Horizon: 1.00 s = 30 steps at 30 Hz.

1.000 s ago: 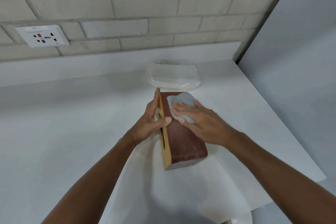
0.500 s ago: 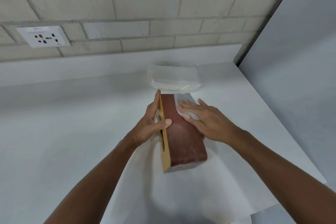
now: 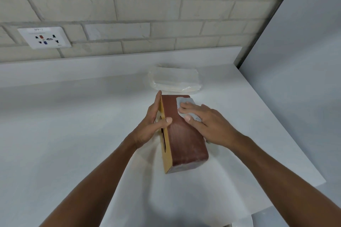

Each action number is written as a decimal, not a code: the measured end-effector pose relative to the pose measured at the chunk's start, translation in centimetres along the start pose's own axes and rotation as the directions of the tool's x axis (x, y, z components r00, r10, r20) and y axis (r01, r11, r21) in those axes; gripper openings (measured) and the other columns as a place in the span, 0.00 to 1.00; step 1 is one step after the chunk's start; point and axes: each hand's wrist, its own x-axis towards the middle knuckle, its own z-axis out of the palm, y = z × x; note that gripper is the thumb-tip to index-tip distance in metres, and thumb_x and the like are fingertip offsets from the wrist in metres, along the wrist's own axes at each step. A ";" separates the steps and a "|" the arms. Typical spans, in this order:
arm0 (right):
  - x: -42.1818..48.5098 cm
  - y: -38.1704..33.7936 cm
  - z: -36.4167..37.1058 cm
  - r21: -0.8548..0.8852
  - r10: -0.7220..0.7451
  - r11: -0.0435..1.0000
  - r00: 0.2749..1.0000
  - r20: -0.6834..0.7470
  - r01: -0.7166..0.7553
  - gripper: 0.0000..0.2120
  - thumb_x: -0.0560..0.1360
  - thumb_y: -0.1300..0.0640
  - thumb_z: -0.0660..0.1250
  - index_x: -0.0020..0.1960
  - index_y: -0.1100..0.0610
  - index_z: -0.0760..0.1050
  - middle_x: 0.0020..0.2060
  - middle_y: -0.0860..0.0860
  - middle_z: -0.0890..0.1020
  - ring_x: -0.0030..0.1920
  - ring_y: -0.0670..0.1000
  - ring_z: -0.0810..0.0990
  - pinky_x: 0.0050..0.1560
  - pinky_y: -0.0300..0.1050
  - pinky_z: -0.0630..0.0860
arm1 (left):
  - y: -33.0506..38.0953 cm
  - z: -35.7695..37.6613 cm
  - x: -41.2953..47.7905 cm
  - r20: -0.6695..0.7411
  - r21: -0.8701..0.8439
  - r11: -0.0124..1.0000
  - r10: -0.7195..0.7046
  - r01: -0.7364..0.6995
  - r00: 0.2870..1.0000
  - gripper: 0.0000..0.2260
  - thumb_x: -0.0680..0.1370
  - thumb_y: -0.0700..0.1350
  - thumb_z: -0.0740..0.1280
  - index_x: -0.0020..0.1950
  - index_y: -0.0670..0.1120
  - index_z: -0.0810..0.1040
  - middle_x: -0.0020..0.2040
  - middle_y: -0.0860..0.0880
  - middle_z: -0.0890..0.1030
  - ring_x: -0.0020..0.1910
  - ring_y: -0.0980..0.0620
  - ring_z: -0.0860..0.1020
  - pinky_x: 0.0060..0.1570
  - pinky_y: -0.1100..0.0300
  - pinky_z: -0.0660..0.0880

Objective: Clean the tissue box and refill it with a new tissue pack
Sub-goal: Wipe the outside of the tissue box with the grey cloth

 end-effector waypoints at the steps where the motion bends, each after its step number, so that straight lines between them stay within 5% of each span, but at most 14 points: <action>1: 0.0 -0.2 0.3 -0.037 -0.011 0.999 1.000 -0.013 0.011 0.21 0.83 0.43 0.54 0.73 0.45 0.70 0.76 0.44 0.65 0.76 0.42 0.59 0.77 0.50 0.57 | 0.1 0.0 0.1 -0.017 -0.029 0.999 -0.018 0.018 1.000 0.39 0.78 0.69 0.62 0.84 0.65 0.45 0.82 0.67 0.55 0.82 0.63 0.51 0.81 0.52 0.52; 4: -0.4 -0.2 0.9 -0.171 0.035 0.984 0.998 -0.053 -0.043 0.20 0.82 0.43 0.55 0.73 0.43 0.70 0.77 0.48 0.63 0.74 0.51 0.60 0.72 0.50 0.65 | 0.5 -0.1 0.6 -0.109 -0.137 0.986 -0.106 0.091 0.988 0.26 0.84 0.68 0.49 0.82 0.69 0.51 0.84 0.61 0.56 0.83 0.58 0.53 0.83 0.48 0.49; 8: -0.5 -0.6 1.2 -0.239 -0.004 0.970 0.990 -0.139 -0.030 0.20 0.83 0.47 0.56 0.72 0.51 0.72 0.71 0.50 0.72 0.69 0.55 0.69 0.67 0.52 0.70 | 1.0 0.4 0.9 -0.077 -0.109 0.990 -0.099 0.091 0.992 0.29 0.83 0.66 0.51 0.83 0.68 0.46 0.84 0.63 0.51 0.78 0.65 0.53 0.73 0.57 0.53; 13: -0.2 -3.2 2.9 -0.184 -0.066 0.981 0.998 -0.001 0.064 0.23 0.85 0.47 0.52 0.77 0.52 0.63 0.77 0.48 0.63 0.78 0.46 0.55 0.78 0.48 0.49 | 0.5 0.6 1.1 -0.071 -0.114 0.991 -0.079 0.071 0.994 0.25 0.88 0.56 0.52 0.84 0.63 0.48 0.67 0.80 0.65 0.57 0.86 0.68 0.61 0.76 0.65; 17: -1.9 -2.9 3.1 -0.255 -0.211 0.941 0.975 0.069 0.222 0.22 0.84 0.48 0.52 0.77 0.51 0.65 0.76 0.46 0.64 0.78 0.44 0.57 0.78 0.49 0.52 | 1.0 0.5 1.1 -0.085 -0.092 0.994 -0.074 0.066 0.994 0.25 0.88 0.54 0.51 0.85 0.60 0.48 0.79 0.65 0.58 0.68 0.76 0.66 0.69 0.72 0.64; 21: -1.0 -1.6 1.7 -0.268 -0.046 0.962 0.999 0.017 0.049 0.22 0.85 0.46 0.50 0.77 0.48 0.62 0.78 0.44 0.61 0.78 0.41 0.53 0.78 0.49 0.54 | 0.8 0.6 1.1 -0.098 -0.078 0.994 -0.090 0.082 0.991 0.25 0.88 0.58 0.51 0.84 0.65 0.48 0.77 0.69 0.54 0.76 0.67 0.54 0.74 0.55 0.52; 25: -2.0 -2.7 3.3 -0.271 -0.198 0.941 0.979 0.040 0.201 0.22 0.84 0.48 0.52 0.76 0.51 0.65 0.76 0.48 0.65 0.78 0.46 0.59 0.77 0.49 0.55 | 0.3 0.9 1.4 -0.141 -0.029 0.998 -0.056 0.053 0.988 0.24 0.88 0.58 0.49 0.85 0.62 0.49 0.82 0.64 0.54 0.82 0.60 0.54 0.82 0.48 0.50; 30: -0.8 -2.0 1.2 -0.262 -0.021 0.965 1.000 0.004 0.021 0.21 0.85 0.47 0.51 0.77 0.46 0.63 0.77 0.43 0.61 0.78 0.42 0.54 0.78 0.48 0.54 | 0.4 0.9 1.3 -0.116 -0.049 0.997 -0.059 0.053 0.991 0.24 0.88 0.57 0.51 0.84 0.64 0.51 0.70 0.76 0.63 0.71 0.74 0.62 0.72 0.63 0.57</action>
